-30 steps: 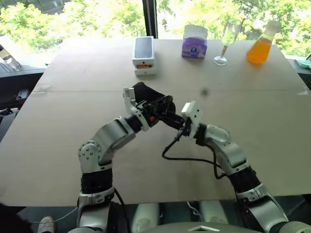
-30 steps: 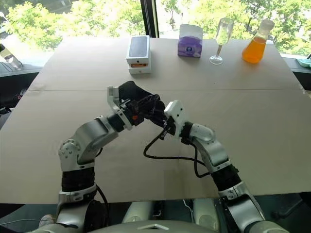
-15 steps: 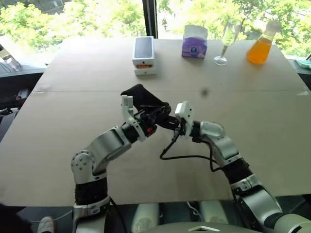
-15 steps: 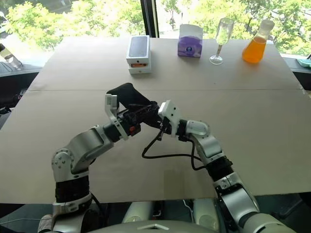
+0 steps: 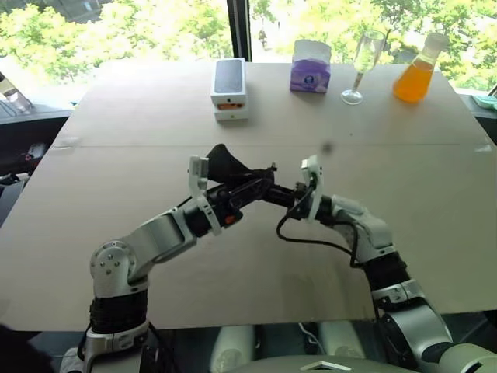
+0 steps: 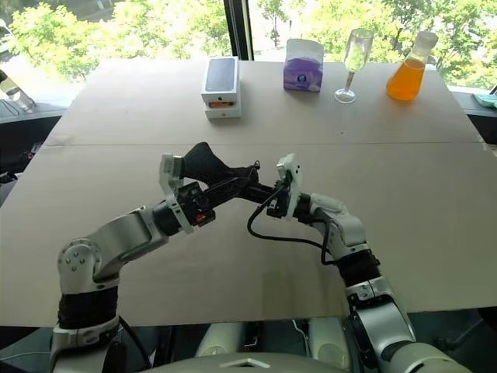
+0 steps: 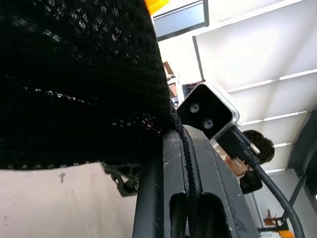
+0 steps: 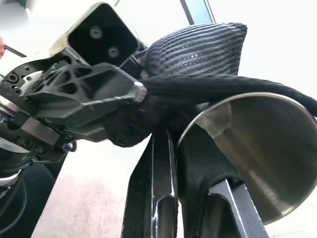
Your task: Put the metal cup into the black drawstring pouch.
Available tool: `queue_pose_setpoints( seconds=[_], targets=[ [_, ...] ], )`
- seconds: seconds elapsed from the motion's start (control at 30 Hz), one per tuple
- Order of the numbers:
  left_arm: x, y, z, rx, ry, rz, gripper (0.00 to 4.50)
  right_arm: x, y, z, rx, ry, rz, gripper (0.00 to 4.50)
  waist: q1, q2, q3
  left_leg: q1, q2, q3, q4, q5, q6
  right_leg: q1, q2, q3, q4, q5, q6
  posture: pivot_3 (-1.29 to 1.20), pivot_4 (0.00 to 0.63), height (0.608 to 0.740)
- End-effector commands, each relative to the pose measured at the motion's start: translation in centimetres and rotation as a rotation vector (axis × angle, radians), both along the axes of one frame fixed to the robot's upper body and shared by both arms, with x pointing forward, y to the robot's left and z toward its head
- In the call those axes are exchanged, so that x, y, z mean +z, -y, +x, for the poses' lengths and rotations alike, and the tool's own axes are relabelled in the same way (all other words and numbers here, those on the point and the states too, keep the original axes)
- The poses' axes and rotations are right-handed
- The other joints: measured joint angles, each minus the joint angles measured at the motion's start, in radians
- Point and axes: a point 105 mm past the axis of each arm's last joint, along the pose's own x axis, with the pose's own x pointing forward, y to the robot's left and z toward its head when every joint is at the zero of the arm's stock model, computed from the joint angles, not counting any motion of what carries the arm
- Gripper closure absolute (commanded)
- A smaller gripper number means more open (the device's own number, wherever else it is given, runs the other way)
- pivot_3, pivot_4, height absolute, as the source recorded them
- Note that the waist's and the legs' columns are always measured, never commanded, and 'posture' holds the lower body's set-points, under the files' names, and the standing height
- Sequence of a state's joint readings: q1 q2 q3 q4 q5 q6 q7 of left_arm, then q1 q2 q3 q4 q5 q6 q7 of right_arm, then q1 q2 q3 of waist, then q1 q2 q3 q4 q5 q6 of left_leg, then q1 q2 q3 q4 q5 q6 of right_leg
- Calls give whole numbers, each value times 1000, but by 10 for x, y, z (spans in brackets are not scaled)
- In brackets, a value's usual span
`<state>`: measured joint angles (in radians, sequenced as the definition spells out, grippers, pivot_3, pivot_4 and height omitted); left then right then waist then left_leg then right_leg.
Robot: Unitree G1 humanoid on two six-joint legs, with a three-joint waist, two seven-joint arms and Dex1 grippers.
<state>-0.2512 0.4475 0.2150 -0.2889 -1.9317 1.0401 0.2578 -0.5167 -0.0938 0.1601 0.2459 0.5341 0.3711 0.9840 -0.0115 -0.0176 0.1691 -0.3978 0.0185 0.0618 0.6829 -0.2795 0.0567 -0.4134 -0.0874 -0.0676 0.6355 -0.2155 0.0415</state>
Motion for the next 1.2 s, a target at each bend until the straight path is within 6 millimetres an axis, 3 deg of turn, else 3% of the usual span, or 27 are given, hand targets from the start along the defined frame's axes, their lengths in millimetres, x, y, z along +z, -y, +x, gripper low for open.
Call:
queue_pose_setpoints(
  seconds=[0.03, 0.2, 0.4, 0.63, 0.8, 0.9, 1.13, 1.2],
  targets=[
    [11, 12, -19, -142, 68, -28, 4500, -6, 8, 15, -101, -10, -48, 4405, 0, 0, 0, 0, 0, 0, 0, 0, 0, 0, 0, 0, 0, 0, 0, 0, 150, 740],
    [9, 24, -21, -172, 59, -6, 4500, 0, -7, 10, -104, 28, -66, 4405, 0, 1, 0, 0, 0, 0, 0, 0, 0, 0, 0, 0, 0, 0, 0, 0, 150, 740],
    [2, 34, -18, -152, 5, -24, 4500, 31, -33, -5, -74, 116, -9, 4405, 0, 1, 0, 0, 0, 0, 0, 0, 0, -1, -1, 0, 0, 0, 0, 0, 150, 740],
    [14, 45, -2, -86, -16, -114, 4500, 37, -60, -22, -36, 489, -116, 4405, 0, 1, 1, 0, -1, 0, 0, 0, 0, -1, -1, 1, 0, 0, 0, 0, 150, 740],
    [24, 44, 7, -24, -23, -176, 4500, 43, -61, -22, -42, 599, -104, 4405, 0, 0, 1, 0, -1, 0, 0, 0, 0, 0, 0, 0, 0, 0, 0, 0, 150, 740],
    [28, 39, 14, 36, -46, -218, 4500, 40, -60, -21, -28, 639, -127, 4405, 1, 0, 1, 0, -1, 0, 0, 0, 0, 0, 0, 0, 0, 0, 0, 0, 150, 740],
    [21, 49, 29, 81, -162, -168, 4500, 1, -61, -36, 164, 850, -352, 4405, 4, 0, 1, 0, -1, 0, 0, 0, 0, 1, 0, 0, -1, 0, 0, 0, 150, 740],
    [21, 49, 32, 98, -180, -163, 4500, -6, -59, -31, 153, 861, -396, 4405, 4, 0, 1, 0, -1, 0, 0, 0, 0, 1, 0, 0, -1, 0, 0, 0, 150, 740]
  ],
)
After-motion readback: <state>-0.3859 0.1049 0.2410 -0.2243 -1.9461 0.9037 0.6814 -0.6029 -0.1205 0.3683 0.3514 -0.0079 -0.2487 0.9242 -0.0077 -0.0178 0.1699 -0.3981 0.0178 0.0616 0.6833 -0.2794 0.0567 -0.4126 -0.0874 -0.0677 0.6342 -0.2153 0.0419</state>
